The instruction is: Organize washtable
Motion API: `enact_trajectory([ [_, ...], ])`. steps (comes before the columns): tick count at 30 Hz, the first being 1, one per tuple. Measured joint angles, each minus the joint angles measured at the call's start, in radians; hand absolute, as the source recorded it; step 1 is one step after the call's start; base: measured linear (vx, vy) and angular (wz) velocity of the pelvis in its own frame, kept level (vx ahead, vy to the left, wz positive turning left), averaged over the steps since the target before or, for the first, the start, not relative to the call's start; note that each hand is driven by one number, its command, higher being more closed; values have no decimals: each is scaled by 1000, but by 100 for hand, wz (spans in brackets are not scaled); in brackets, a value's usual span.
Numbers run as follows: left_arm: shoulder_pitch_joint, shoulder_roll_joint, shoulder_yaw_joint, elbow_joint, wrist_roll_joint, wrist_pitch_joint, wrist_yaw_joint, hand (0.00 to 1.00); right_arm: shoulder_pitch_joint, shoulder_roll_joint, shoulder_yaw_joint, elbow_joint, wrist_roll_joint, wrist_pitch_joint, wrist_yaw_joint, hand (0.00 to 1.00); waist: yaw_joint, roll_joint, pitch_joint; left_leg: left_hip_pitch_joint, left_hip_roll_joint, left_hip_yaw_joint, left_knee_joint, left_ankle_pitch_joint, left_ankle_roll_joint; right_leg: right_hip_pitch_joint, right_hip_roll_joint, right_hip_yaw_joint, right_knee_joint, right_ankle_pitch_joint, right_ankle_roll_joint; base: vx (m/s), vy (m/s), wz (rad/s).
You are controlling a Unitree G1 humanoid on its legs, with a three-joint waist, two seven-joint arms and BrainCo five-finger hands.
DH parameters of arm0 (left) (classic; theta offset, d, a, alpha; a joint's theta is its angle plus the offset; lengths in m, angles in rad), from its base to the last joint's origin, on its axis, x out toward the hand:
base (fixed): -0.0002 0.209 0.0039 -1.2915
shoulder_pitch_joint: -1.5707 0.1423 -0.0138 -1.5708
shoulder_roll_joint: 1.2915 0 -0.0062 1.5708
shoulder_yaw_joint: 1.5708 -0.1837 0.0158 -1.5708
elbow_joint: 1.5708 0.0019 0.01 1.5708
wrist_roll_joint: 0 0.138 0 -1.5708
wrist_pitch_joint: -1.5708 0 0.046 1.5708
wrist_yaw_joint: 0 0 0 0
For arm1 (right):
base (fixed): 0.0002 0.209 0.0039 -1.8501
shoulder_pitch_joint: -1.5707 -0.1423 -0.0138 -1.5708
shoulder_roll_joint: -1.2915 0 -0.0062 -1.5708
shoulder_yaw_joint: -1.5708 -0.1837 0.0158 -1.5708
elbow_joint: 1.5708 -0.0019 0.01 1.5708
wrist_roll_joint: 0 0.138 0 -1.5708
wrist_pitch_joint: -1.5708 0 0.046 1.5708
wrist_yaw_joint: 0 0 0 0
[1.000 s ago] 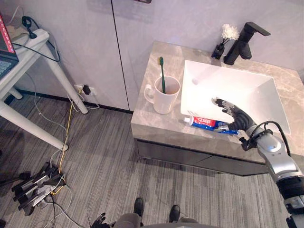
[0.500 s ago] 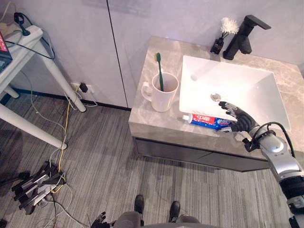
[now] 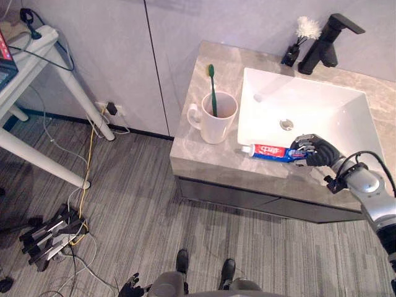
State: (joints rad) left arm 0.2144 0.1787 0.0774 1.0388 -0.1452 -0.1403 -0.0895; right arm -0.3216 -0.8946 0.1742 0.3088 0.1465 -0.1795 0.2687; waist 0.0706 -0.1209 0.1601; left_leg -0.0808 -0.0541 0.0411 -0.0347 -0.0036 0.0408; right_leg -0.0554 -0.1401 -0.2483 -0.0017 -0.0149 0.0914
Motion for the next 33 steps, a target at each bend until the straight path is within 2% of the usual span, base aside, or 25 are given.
enact_trajectory([
  [4, 2, 4, -7, -9, -4, 1, 0, 0, -10, -29, 28, -2, 0, -10, 7, 100, 1, -3, 1, 1, 0, -13, 3, 0, 0, 9, 0, -4, 1, 0, 0, 29, 0, 10],
  [10, 4, 13, 0, -18, -133, 5, 2, 0, -9, -57, 51, -2, -5, -9, 19, 100, 2, -16, 8, 9, 1, -26, 15, -2, -2, 28, -1, -19, 3, 0, 0, -6, -1, 8],
  [11, 4, 14, 13, -23, -150, 7, 2, 0, -6, -57, 50, -2, -8, -9, 24, 100, 1, -16, 7, 11, 1, -28, 16, -2, -2, 32, -2, -22, 2, 0, 0, -20, -4, 9],
  [13, 12, -17, 106, -103, -232, 10, 11, 0, 8, -51, 29, -2, -22, -9, 36, 100, 2, -16, 7, 17, 1, -35, 17, -2, -2, 38, -2, -26, 6, 0, 0, -36, -3, 7],
  [15, 11, -40, 224, -223, -324, 10, 31, 0, 28, -10, -57, 5, -39, -5, 37, 100, 2, -16, 6, 17, 1, -38, 18, -1, -2, 39, -2, -27, 9, 0, 0, -66, -4, 1],
  [17, 5, -41, 395, -432, -437, 1, 76, 0, 40, 93, -244, 11, -40, 13, -12, 100, 0, -12, 0, 19, 0, -41, 17, 1, -4, 40, -3, -26, 11, -1, 0, -65, -9, -2],
  [18, -1, -40, 440, -494, -457, -2, 91, 0, 40, 115, -298, 9, -40, 16, -35, 100, 0, -9, -2, 20, 0, -41, 16, 2, -4, 42, -3, -27, 11, -1, 0, -44, -7, 1],
  [19, -8, -34, 492, -578, -484, -17, 105, 0, 40, 143, -370, -6, -41, 25, -70, 100, -2, -3, -7, 22, -1, -43, 15, 4, -3, 43, -3, -28, 11, -1, 0, -38, -7, 6],
  [20, -25, -16, 545, -694, -538, -57, 128, 0, 41, 183, -471, -45, -47, 32, -145, 100, -2, 9, -18, 27, -2, -48, 15, 5, -3, 51, -4, -32, 10, -1, 0, -31, -6, 7],
  [22, -49, -9, 573, -807, -615, -95, 146, 0, 41, 230, -560, -112, -62, 32, -235, 100, -2, 25, -45, 27, -3, -53, 14, 7, -1, 55, -4, -39, 8, -1, 0, 0, -5, 11],
  [23, -62, -13, 571, -891, -661, -113, 161, 0, 41, 261, -592, -168, -62, 32, -288, 100, -3, 36, -60, 29, -5, -59, 14, 8, -1, 60, -5, -46, 6, -1, 0, 25, -6, 15],
  [25, -73, -15, 533, -1023, -707, -131, 164, 0, 42, 319, -605, -255, -62, 30, -345, 100, -2, 43, -69, 42, -5, -63, 14, 8, -1, 77, -5, -51, 1, -2, -1, 12, -10, 9],
  [29, -87, -19, 400, -1222, -720, -143, 147, 0, 45, 418, -567, -392, -74, 25, -374, 100, -1, 51, -82, 48, -6, -66, 14, 10, -2, 85, -5, -53, 0, -4, -3, -26, -11, 2],
  [31, -102, -20, 284, -1283, -747, -143, 125, 0, 44, 464, -512, -425, -78, 14, -376, 100, -1, 52, -84, 51, -6, -65, 9, 18, -3, 86, -6, -53, 0, -4, -3, -41, -8, 1],
  [33, -138, -19, 115, -1318, -767, -137, 110, 0, 43, 513, -436, -442, -77, 12, -371, 100, -1, 52, -84, 55, -7, -68, -3, 30, -5, 86, -6, -54, 2, -4, -3, -49, -11, 4],
])
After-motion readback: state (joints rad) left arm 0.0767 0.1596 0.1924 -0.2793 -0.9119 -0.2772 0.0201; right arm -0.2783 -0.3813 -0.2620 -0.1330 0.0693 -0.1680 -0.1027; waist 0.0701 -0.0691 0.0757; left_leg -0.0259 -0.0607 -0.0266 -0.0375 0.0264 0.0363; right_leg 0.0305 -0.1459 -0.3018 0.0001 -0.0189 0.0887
